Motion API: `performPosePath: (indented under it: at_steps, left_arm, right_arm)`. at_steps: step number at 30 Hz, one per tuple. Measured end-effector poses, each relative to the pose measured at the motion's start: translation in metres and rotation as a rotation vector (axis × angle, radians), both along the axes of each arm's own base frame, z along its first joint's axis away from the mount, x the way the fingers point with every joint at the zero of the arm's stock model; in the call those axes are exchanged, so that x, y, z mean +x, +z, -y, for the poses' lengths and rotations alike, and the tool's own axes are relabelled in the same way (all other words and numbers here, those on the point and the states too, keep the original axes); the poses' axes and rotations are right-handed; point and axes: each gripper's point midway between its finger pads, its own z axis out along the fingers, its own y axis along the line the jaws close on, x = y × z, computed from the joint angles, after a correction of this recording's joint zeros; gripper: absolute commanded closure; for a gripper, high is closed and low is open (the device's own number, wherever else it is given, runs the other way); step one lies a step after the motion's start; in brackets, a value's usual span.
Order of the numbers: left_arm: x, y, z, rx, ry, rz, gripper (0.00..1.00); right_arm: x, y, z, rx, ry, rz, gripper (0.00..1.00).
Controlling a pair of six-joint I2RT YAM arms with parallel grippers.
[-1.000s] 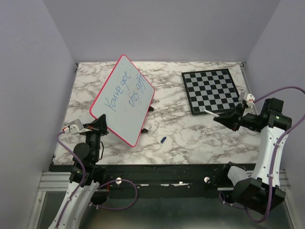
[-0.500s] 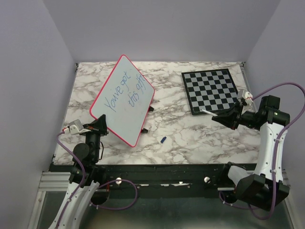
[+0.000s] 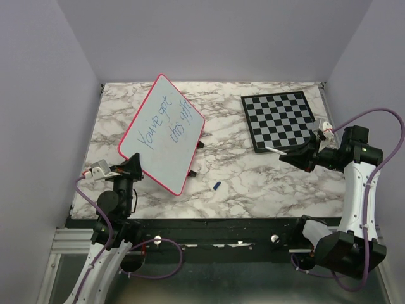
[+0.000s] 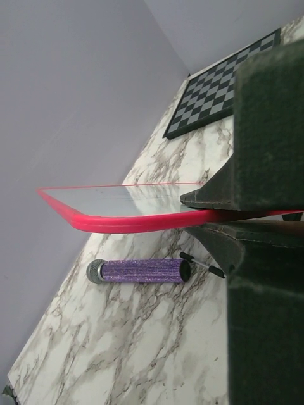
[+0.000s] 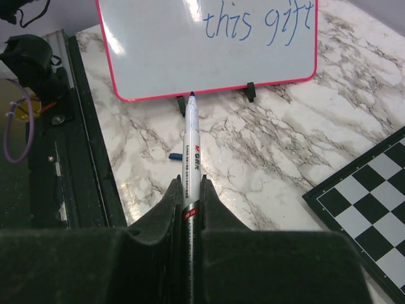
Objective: Write a sentence on the whiteboard
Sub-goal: Put down the whiteboard on the whiteboard stand.
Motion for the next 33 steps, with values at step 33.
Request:
performPosePath:
  at_steps: [33]
  left_arm:
    - [0.008,0.017,0.005,0.066,-0.012,-0.080,1.00]
  right_arm:
    - [-0.002,0.001,-0.002,-0.003,0.007,0.007,0.99]
